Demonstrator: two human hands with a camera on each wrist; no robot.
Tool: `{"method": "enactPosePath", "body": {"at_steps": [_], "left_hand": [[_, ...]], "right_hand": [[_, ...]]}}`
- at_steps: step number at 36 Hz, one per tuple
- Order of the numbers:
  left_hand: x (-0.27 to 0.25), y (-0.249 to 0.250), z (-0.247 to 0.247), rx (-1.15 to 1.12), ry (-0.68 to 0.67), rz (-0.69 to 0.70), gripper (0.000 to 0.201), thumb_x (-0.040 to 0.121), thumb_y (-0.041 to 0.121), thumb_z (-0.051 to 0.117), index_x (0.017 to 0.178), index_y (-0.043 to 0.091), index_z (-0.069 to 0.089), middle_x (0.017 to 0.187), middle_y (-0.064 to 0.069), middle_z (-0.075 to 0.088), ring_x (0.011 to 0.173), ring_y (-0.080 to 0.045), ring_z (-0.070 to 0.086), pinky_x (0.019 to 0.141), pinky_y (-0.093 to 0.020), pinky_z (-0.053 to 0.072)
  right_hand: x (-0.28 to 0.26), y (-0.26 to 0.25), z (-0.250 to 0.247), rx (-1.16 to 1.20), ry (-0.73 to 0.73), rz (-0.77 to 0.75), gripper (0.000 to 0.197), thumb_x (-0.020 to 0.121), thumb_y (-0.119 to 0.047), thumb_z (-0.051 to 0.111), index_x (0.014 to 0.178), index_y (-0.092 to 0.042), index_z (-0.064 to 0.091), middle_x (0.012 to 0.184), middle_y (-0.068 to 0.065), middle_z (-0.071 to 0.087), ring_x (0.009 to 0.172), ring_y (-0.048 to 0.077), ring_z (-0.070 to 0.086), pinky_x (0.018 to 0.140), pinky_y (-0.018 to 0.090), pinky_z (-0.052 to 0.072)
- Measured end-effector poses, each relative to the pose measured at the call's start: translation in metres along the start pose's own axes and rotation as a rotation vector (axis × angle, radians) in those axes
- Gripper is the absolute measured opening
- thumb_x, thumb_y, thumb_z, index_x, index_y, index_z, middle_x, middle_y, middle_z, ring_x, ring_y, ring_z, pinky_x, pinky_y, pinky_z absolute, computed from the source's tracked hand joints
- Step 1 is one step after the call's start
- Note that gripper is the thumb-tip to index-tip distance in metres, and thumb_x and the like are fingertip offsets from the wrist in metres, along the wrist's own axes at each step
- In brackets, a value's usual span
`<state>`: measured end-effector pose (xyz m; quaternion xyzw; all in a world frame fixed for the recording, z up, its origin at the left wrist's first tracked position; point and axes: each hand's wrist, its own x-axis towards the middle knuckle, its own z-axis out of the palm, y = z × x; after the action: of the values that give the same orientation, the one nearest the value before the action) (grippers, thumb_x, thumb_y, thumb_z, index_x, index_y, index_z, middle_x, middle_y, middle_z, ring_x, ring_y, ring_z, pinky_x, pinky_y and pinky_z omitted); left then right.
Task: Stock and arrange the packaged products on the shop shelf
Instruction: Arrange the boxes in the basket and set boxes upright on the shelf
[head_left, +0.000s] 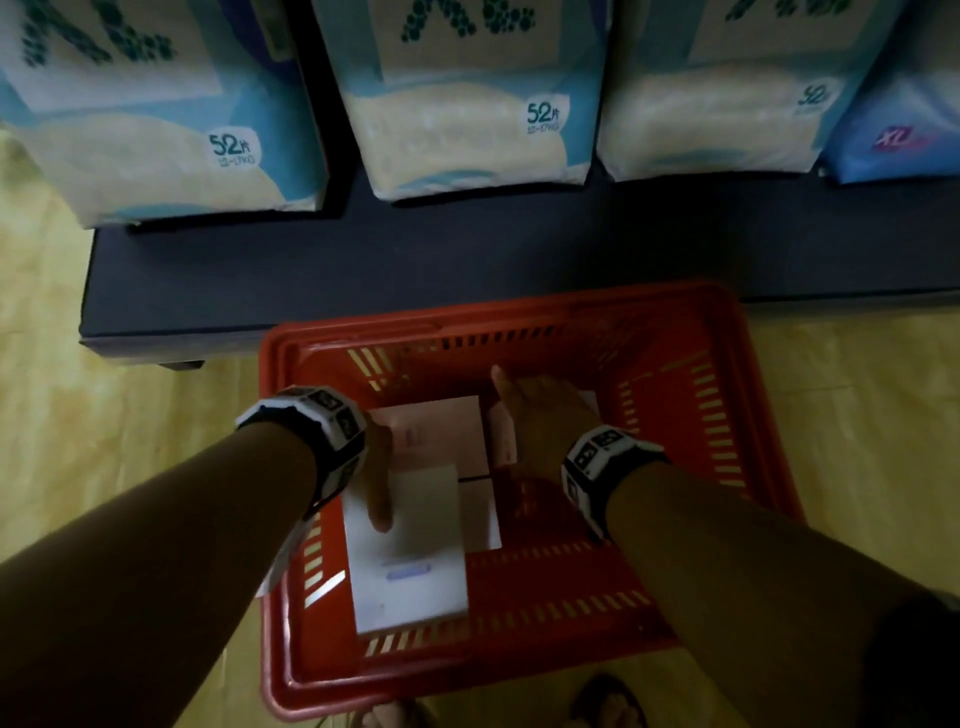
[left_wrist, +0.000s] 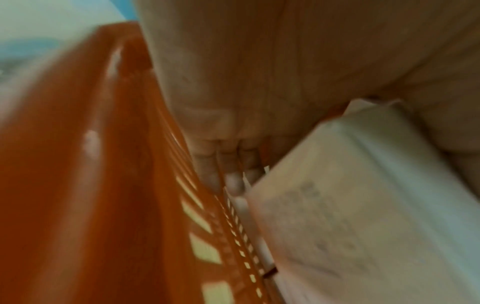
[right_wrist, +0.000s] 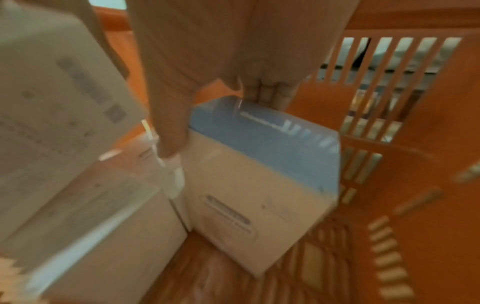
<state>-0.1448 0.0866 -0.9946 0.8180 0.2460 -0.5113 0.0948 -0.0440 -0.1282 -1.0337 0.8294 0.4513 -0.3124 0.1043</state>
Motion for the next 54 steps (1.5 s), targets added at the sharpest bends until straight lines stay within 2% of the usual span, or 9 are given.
{"method": "enactPosePath", "body": {"at_steps": [6, 23, 32, 37, 42, 46, 49, 52, 54], "left_hand": [[-0.025, -0.003, 0.012, -0.053, -0.161, 0.039, 0.146, 0.03, 0.065, 0.081, 0.151, 0.027, 0.009, 0.152, -0.009, 0.029, 0.134, -0.034, 0.036, 0.104, -0.051, 0.037], [-0.161, -0.002, 0.001, -0.301, 0.301, 0.06, 0.114, 0.045, 0.045, 0.088, 0.136, 0.028, 0.022, 0.13, -0.001, 0.038, 0.12, -0.029, 0.042, 0.092, -0.044, 0.043], [-0.304, -0.053, -0.131, -0.064, 0.399, 0.078, 0.121, 0.047, 0.052, 0.086, 0.143, 0.02, 0.019, 0.139, -0.008, 0.033, 0.128, -0.032, 0.037, 0.1, -0.043, 0.038], [-0.421, -0.088, -0.205, -0.025, 0.557, 0.05, 0.102, 0.048, 0.052, 0.085, 0.129, 0.025, 0.029, 0.115, -0.001, 0.041, 0.106, -0.026, 0.047, 0.08, -0.039, 0.045], [-0.541, -0.115, -0.248, -0.039, 0.626, 0.031, 0.115, 0.053, 0.052, 0.085, 0.142, 0.022, 0.018, 0.138, -0.006, 0.033, 0.125, -0.03, 0.04, 0.097, -0.04, 0.041], [-0.631, -0.136, -0.267, -0.068, 0.599, 0.043, 0.117, 0.06, 0.052, 0.082, 0.148, 0.021, 0.011, 0.149, -0.004, 0.025, 0.136, -0.025, 0.032, 0.109, -0.037, 0.034], [-0.679, -0.148, -0.284, -0.075, 0.558, 0.025, 0.111, 0.064, 0.05, 0.081, 0.148, 0.023, 0.014, 0.147, 0.001, 0.03, 0.132, -0.017, 0.037, 0.101, -0.025, 0.037], [-0.752, -0.157, -0.306, -0.103, 0.694, 0.044, 0.098, 0.065, 0.046, 0.083, 0.143, 0.018, 0.03, 0.129, 0.004, 0.044, 0.107, -0.006, 0.052, 0.077, -0.01, 0.04], [-0.795, -0.161, -0.319, -0.115, 0.781, 0.059, 0.102, 0.062, 0.046, 0.084, 0.142, 0.02, 0.027, 0.135, 0.002, 0.042, 0.118, -0.012, 0.048, 0.087, -0.016, 0.039]], "right_hand": [[-0.025, -0.001, -0.01, -0.085, -0.095, 0.071, 0.098, 0.086, -0.029, 0.061, 0.153, -0.014, -0.01, 0.154, 0.014, 0.021, 0.139, 0.036, 0.024, 0.116, 0.05, 0.019], [-0.133, -0.007, -0.118, 0.007, -0.116, 0.182, 0.099, 0.075, -0.046, 0.072, 0.149, -0.015, 0.015, 0.148, 0.01, 0.03, 0.135, 0.03, 0.032, 0.113, 0.045, 0.026], [-0.192, -0.035, -0.311, -0.006, -0.132, 0.037, 0.106, 0.065, -0.038, 0.083, 0.15, -0.025, 0.021, 0.155, 0.001, 0.027, 0.139, 0.023, 0.033, 0.107, 0.035, 0.033], [-0.244, -0.068, -0.421, -0.013, -0.041, 0.0, 0.095, 0.061, -0.04, 0.084, 0.14, -0.022, 0.035, 0.138, 0.005, 0.045, 0.122, 0.025, 0.049, 0.089, 0.03, 0.04], [-0.314, -0.098, -0.518, -0.055, 0.078, -0.053, 0.093, 0.059, -0.04, 0.084, 0.138, -0.014, 0.04, 0.133, 0.009, 0.048, 0.122, 0.029, 0.048, 0.087, 0.026, 0.038], [-0.38, -0.12, -0.577, -0.208, 0.12, -0.059, 0.073, 0.065, -0.043, 0.079, 0.123, -0.015, 0.044, 0.104, 0.005, 0.051, 0.091, 0.024, 0.055, 0.083, 0.035, 0.05], [-0.414, -0.128, -0.618, -0.252, 0.095, -0.051, 0.067, 0.074, -0.034, 0.079, 0.129, -0.009, 0.049, 0.112, 0.009, 0.059, 0.093, 0.019, 0.057, 0.065, 0.026, 0.044], [-0.479, -0.144, -0.684, -0.176, 0.192, -0.085, 0.077, 0.07, -0.036, 0.08, 0.135, -0.014, 0.044, 0.129, 0.011, 0.052, 0.111, 0.03, 0.055, 0.087, 0.032, 0.049], [-0.519, -0.153, -0.724, -0.187, 0.268, -0.105, 0.083, 0.066, -0.044, 0.08, 0.135, -0.018, 0.041, 0.127, 0.008, 0.048, 0.109, 0.03, 0.054, 0.092, 0.044, 0.051]]}}
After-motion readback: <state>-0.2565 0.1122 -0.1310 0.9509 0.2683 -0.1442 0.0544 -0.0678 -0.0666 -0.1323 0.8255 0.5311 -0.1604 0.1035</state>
